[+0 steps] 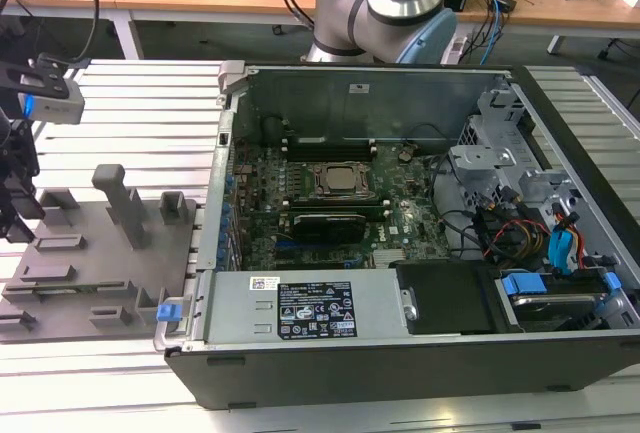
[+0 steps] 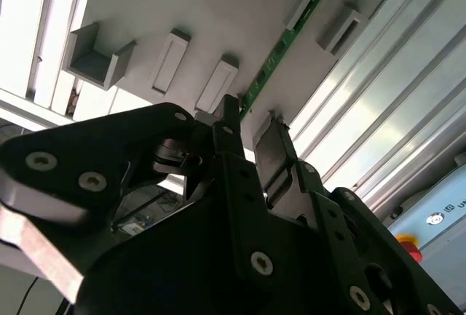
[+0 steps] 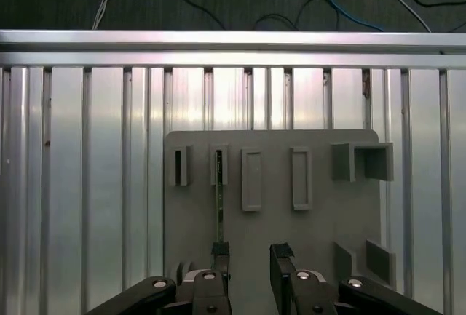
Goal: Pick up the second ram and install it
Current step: 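Pick up the second ram and move it above second insertion slot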
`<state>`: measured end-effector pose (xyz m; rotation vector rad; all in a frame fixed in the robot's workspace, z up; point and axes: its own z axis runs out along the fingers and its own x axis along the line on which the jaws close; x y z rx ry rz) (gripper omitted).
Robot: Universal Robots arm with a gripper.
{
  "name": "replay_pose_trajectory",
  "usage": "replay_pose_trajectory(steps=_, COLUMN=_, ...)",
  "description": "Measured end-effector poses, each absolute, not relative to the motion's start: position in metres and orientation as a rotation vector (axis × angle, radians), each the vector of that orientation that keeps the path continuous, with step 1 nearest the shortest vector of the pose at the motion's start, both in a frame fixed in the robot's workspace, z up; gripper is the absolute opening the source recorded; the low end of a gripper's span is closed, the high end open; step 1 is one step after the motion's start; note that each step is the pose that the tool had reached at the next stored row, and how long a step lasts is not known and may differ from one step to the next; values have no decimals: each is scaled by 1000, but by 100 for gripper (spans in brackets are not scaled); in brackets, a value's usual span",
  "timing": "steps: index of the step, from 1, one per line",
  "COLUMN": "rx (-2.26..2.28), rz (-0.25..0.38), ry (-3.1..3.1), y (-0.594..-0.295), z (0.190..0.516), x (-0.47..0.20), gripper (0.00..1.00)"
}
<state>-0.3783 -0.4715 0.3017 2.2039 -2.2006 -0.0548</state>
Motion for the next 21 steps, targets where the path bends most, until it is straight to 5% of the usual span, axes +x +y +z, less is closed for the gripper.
replay_pose_trajectory(steps=21, rx=2205, rz=-55, ry=-2199, y=-481, z=277, x=-378, gripper=36)
